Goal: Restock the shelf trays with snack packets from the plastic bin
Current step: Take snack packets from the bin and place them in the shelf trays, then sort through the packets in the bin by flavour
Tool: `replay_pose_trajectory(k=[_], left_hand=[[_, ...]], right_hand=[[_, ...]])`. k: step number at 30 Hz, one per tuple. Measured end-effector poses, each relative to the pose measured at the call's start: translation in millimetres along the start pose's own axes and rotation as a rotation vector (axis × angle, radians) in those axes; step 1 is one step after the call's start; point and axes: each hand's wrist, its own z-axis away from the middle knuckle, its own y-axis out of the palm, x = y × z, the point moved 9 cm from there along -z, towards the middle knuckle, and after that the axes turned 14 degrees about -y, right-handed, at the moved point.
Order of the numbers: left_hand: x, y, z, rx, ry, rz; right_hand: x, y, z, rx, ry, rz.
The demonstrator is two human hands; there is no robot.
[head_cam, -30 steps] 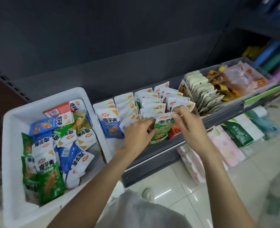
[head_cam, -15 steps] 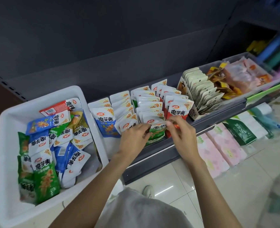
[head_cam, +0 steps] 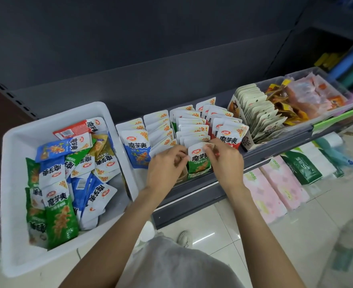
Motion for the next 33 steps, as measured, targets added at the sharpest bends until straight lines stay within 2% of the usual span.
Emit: replay_pose_trajectory(k=[3, 6, 8, 10, 12, 14, 17, 20, 22, 24, 26, 29, 31, 33], left_hand=[[-2, -38, 10, -0.101, 0.015, 0.056], [7, -98, 32, -0.338, 0.082, 0.157], [29, -137, 51, -0.496, 0.076, 0.149], [67, -165, 64, -0.561, 0.002, 0.061], [118, -179, 68, -0.491, -0.138, -0.104], [170, -177, 69, -0.336, -0.289, -0.305], [220, -163, 73, -0.111, -0.471, -0.448], [234, -141, 71, 0.085, -0.468, -0.599], [237, -131, 69, 0.166, -0.437, -0.655], [238, -128, 67, 0.201, -0.417, -0.705], [241, -127, 67, 0.209, -0.406, -0.731], [244, -128, 66, 0.22, -0.387, -0.709], [236, -138, 63, 0.116, -0.344, -0.485], [224, -161, 62, -0.004, -0.364, -0.063]], right_hand=[[18, -38, 3, -0.15, -0.02, 0.002], [60, -70, 2, -0.286, -0.183, -0.12], [94, -71, -3, -0.288, -0.274, -0.266], [136, -53, -8, -0.216, -0.39, -0.39], [181, -17, -10, -0.061, -0.492, -0.453], [219, 36, -9, 0.174, -0.54, -0.422], [251, 133, 6, 0.623, -0.557, -0.176], [258, 196, 26, 0.961, -0.543, 0.105], [259, 216, 37, 1.085, -0.474, 0.109], [259, 221, 43, 1.139, -0.451, 0.09], [262, 214, 37, 1.089, -0.482, 0.061], [269, 191, 18, 0.898, -0.556, -0.001], [272, 166, 4, 0.702, -0.606, -0.057], [268, 130, -16, 0.444, -0.534, -0.227]])
